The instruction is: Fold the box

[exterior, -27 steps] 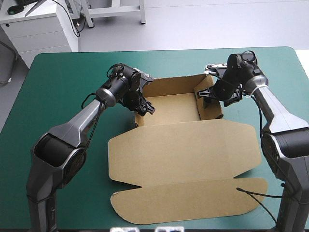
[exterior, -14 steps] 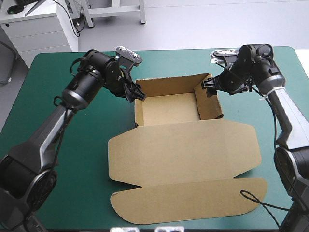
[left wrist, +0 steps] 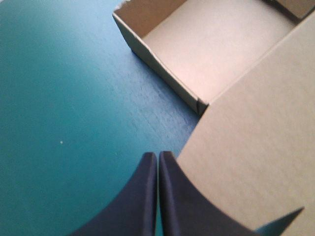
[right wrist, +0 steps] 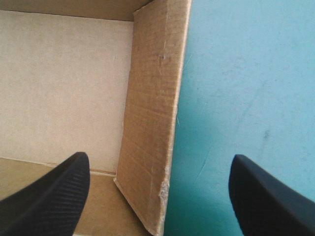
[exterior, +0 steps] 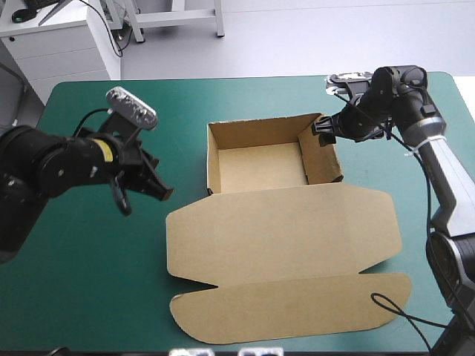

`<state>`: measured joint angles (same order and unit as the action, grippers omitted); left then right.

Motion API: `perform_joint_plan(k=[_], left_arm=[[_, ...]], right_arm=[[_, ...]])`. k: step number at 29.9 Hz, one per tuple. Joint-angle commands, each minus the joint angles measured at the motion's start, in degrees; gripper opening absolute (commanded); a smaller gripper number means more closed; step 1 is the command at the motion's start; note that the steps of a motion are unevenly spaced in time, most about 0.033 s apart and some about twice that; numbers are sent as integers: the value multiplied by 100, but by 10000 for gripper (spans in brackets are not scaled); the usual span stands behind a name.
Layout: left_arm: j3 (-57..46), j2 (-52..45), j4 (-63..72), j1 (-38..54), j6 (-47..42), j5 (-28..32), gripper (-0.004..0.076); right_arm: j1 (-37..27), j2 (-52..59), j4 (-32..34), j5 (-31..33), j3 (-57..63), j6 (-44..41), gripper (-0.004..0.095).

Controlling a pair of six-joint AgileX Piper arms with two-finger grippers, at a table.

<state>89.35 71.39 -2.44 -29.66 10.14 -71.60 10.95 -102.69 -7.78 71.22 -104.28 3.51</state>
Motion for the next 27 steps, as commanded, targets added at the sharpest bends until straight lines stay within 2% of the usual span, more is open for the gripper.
perform_joint_plan(k=[1,12,22,25,27], left_arm=[[-722,-757,49,6,52,-224,-8],[-3046,-2247,54,6,-38,30,-8],[-4023,-2734,54,6,-189,480,-8],[-4115,-2723,54,6,-189,629,-8],[-4143,-2723,54,6,-189,743,-8]], right_arm=[[-32,294,-16,24,-170,112,711],[-32,-6,6,-68,-170,140,695],[-32,-737,188,-95,-170,154,695],[-32,-988,188,-154,-170,154,650],[-32,-1123,188,-200,-170,128,552]])
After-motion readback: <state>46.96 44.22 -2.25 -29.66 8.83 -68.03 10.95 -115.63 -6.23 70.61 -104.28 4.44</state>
